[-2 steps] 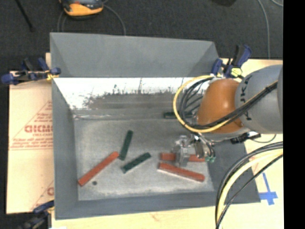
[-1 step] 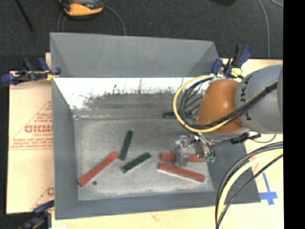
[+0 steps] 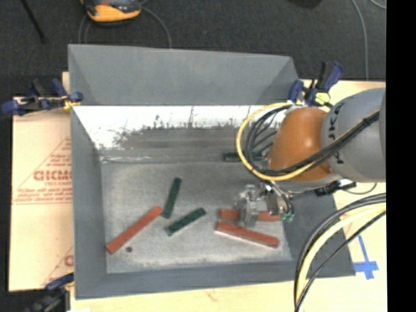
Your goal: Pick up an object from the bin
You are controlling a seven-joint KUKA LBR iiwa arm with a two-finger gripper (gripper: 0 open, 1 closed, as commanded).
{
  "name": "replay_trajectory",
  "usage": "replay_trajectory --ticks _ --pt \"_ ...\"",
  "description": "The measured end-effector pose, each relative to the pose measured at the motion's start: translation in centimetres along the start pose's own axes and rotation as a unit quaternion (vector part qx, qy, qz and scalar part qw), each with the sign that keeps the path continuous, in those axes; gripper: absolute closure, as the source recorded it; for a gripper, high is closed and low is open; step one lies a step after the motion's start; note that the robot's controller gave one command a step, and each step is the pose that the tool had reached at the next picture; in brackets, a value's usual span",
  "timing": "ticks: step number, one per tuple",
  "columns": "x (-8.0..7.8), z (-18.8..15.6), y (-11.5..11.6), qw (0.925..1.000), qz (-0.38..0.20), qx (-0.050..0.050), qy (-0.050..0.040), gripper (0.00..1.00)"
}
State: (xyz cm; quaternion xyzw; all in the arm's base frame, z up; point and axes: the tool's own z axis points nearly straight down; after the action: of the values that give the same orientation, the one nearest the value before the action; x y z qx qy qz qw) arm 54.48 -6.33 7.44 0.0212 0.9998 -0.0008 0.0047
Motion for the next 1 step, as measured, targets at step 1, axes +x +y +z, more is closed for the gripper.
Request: replay_trajectory --ticks 1 --pt "0.85 -3.92 -0.44 0.9998 -0.019 0.0 0.0013 1.0"
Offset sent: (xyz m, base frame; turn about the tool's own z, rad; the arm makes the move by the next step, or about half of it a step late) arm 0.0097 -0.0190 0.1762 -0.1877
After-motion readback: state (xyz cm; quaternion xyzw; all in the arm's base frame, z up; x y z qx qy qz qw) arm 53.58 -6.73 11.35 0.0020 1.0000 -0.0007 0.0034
